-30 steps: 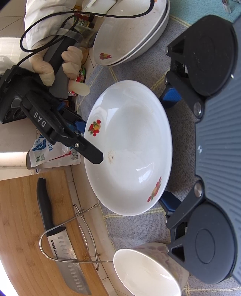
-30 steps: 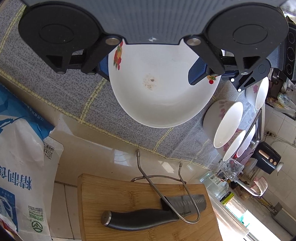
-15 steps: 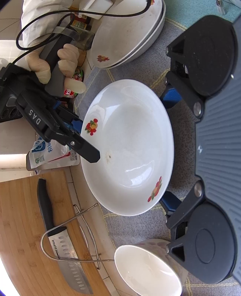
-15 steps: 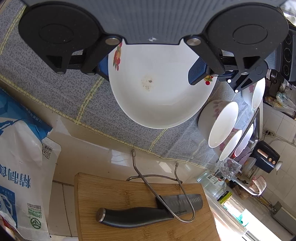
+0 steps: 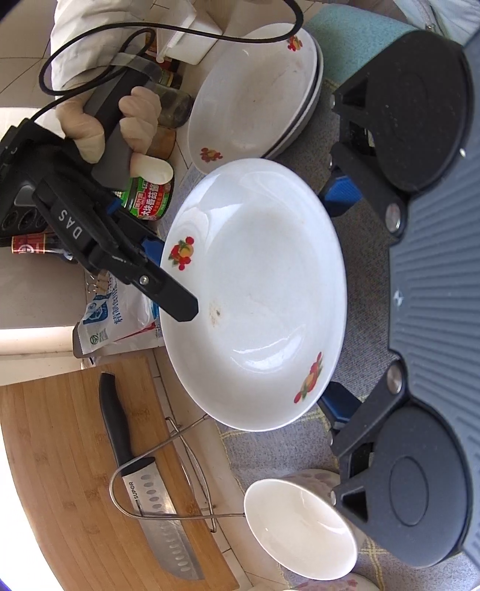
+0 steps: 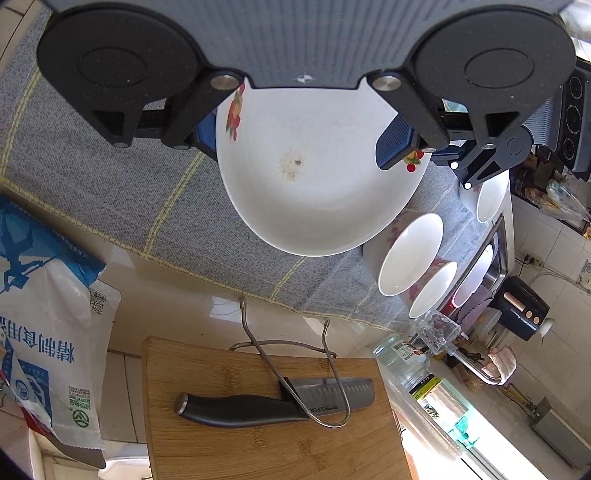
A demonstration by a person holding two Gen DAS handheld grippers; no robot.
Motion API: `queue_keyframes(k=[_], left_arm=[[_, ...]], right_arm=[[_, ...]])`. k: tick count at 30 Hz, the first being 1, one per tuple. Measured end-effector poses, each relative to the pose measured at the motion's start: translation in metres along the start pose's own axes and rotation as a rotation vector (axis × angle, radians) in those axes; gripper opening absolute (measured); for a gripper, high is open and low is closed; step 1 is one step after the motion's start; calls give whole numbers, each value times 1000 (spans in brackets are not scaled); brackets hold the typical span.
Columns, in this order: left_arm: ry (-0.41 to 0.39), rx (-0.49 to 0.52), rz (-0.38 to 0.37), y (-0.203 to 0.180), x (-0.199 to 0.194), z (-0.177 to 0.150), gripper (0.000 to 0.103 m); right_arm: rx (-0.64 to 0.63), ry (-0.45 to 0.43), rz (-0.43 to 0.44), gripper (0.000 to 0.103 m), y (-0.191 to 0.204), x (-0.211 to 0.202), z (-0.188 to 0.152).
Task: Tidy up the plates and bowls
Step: 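Lift the plate with the right tool and carry it toward the stack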
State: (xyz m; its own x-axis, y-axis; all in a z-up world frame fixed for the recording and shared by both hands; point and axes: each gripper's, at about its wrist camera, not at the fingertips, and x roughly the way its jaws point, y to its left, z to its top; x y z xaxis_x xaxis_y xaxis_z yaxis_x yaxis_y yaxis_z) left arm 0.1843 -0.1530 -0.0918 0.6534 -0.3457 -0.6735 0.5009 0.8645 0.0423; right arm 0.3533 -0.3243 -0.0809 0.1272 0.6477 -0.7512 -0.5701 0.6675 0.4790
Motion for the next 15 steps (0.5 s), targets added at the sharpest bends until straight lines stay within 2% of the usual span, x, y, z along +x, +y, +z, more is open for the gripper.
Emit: queue_keyframes(k=[15], left_arm=[[-14,55,-36,-40,-37,3,95]], right_arm=[[8,-53,-26,89,19,-41,-48]])
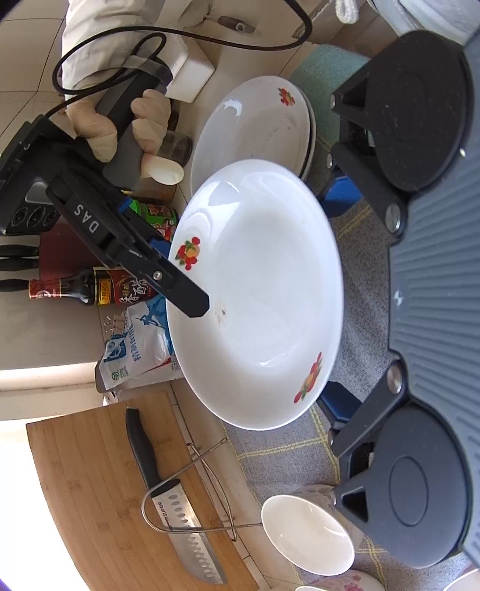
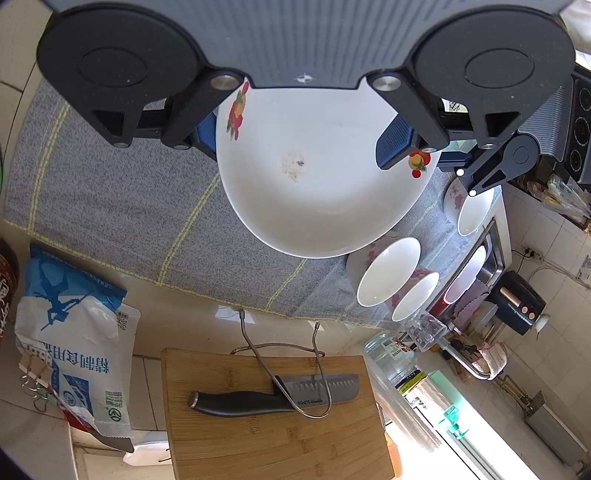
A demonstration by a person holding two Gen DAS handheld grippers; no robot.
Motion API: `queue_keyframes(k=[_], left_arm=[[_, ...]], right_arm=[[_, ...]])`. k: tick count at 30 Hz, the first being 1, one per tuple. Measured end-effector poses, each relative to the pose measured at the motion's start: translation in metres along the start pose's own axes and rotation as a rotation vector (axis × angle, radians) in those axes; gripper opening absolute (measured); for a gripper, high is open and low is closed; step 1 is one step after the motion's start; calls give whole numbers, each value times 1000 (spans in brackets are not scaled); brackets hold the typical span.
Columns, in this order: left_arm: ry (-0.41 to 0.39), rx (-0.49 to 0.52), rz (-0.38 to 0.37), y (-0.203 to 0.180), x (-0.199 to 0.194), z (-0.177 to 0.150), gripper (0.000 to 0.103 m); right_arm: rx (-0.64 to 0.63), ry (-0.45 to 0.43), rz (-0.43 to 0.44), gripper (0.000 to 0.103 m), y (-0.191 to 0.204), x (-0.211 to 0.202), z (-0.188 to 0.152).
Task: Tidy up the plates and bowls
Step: 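Lift the plate with the right tool and carry it toward the stack, then lower the held floral plate onto the plate stack with the right tool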
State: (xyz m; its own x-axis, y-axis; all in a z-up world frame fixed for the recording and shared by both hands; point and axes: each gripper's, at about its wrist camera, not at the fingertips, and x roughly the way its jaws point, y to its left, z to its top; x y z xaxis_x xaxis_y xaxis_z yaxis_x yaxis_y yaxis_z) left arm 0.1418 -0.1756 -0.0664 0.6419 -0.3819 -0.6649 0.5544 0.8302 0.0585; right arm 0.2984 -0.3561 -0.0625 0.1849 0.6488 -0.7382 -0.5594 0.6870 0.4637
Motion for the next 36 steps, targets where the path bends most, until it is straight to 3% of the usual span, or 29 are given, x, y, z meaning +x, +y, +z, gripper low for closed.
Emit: queue_keyframes(k=[18,36], left_arm=[[9,72,-95,-50,-8,6,95],[43,136,-177,-88,13,13,95]], right_arm=[[86,-50,-55,89,-10,-48,-70],[194,-78,-104,89,-38,-67,-118]])
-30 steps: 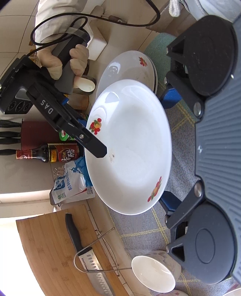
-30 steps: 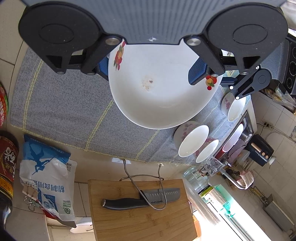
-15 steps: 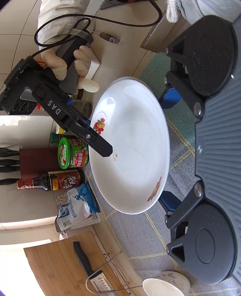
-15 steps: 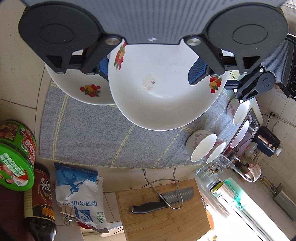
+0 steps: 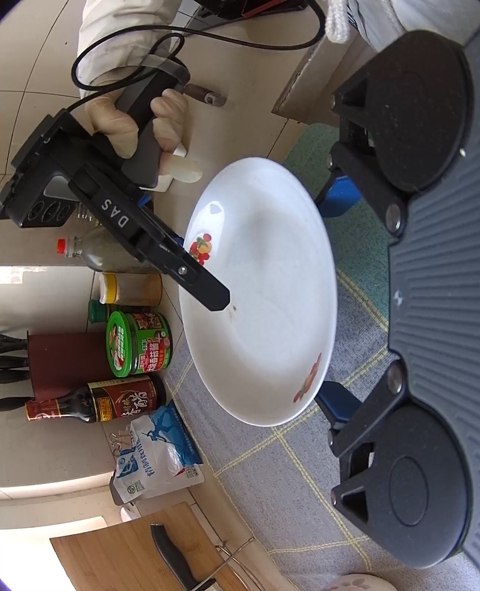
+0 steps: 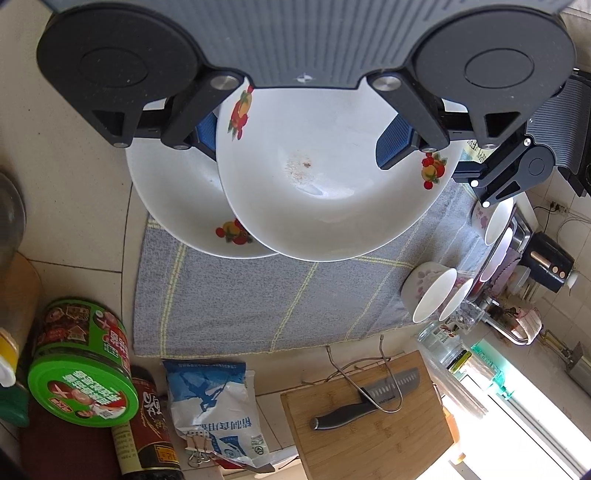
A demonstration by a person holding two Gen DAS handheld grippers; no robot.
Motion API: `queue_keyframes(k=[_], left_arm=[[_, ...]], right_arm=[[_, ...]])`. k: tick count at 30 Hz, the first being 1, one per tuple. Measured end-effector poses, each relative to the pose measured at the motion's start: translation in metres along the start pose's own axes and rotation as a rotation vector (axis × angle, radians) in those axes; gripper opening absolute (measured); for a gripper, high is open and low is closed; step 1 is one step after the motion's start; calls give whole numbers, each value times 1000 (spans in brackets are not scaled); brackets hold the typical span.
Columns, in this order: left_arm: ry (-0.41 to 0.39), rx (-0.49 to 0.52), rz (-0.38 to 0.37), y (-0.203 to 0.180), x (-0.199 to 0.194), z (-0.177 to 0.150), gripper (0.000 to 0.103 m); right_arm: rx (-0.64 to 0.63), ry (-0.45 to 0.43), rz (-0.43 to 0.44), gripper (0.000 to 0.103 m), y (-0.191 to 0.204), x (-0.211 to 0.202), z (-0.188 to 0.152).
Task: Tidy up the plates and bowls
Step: 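Lower the held floral plate onto the plate stack with the right tool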
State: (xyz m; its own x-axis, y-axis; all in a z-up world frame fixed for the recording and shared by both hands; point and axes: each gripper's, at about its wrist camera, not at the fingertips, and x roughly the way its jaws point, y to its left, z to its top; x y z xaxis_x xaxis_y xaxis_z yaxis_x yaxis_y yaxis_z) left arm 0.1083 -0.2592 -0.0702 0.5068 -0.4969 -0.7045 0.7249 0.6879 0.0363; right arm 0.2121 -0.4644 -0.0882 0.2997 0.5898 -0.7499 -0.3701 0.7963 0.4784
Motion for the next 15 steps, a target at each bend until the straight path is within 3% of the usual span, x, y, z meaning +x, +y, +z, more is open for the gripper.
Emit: queue_keyframes(k=[15], left_arm=[[-14,17,-11,0,11,5,95]], right_arm=[[49,8,-34,89,-13,-6,-16]])
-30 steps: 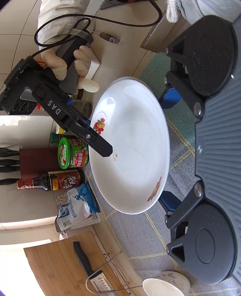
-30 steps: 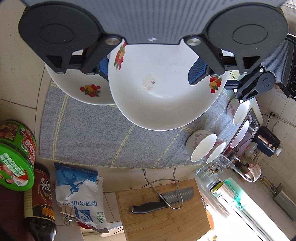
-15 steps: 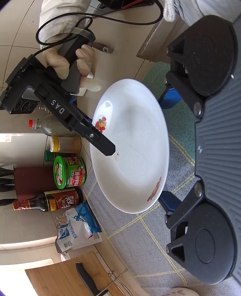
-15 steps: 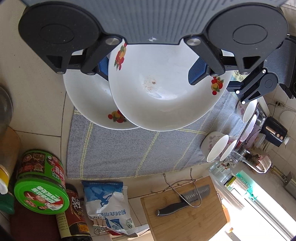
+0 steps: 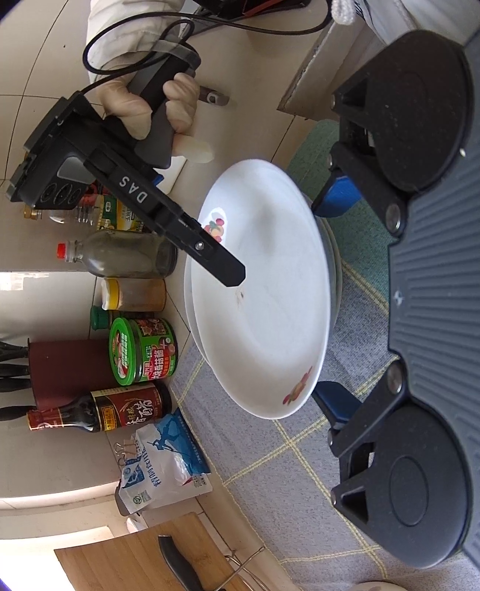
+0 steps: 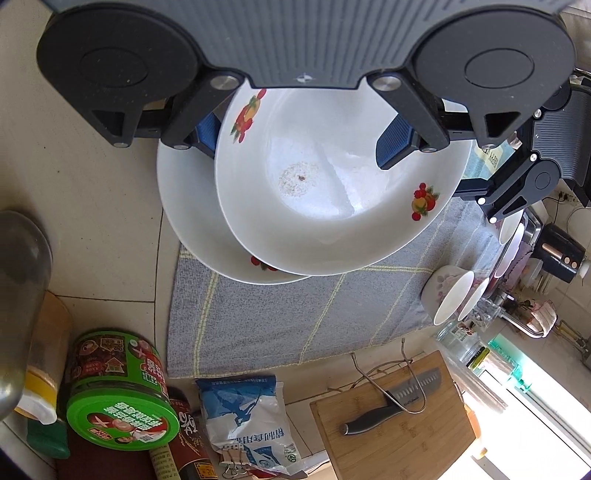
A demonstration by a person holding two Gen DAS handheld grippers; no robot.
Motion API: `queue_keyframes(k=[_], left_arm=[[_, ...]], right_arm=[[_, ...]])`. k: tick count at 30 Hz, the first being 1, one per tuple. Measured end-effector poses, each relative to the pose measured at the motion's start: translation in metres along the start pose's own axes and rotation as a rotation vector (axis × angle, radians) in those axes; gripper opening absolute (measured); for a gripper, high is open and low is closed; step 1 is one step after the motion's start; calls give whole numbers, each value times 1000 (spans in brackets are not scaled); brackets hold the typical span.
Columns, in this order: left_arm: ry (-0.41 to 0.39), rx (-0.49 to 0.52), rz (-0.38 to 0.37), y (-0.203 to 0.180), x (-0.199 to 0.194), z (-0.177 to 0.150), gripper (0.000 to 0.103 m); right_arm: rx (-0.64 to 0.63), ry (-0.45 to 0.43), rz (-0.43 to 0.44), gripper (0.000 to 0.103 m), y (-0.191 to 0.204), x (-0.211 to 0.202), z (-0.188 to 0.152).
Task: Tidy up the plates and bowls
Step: 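Lower the held floral plate onto the plate stack with the right tool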
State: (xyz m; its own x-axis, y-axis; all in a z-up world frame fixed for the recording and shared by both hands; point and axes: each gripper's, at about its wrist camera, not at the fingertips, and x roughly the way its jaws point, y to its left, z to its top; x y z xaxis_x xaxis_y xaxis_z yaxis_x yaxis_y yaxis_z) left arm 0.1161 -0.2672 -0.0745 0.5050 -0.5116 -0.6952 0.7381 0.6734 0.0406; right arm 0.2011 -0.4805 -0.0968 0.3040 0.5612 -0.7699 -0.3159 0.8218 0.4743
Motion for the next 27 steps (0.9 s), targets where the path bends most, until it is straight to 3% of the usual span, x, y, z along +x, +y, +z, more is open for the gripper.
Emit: queue_keyframes(k=[27], left_arm=[[-12,68,-55,5,14,-1,95]], right_arm=[[33,-19,-87,89,7,-28,-16]])
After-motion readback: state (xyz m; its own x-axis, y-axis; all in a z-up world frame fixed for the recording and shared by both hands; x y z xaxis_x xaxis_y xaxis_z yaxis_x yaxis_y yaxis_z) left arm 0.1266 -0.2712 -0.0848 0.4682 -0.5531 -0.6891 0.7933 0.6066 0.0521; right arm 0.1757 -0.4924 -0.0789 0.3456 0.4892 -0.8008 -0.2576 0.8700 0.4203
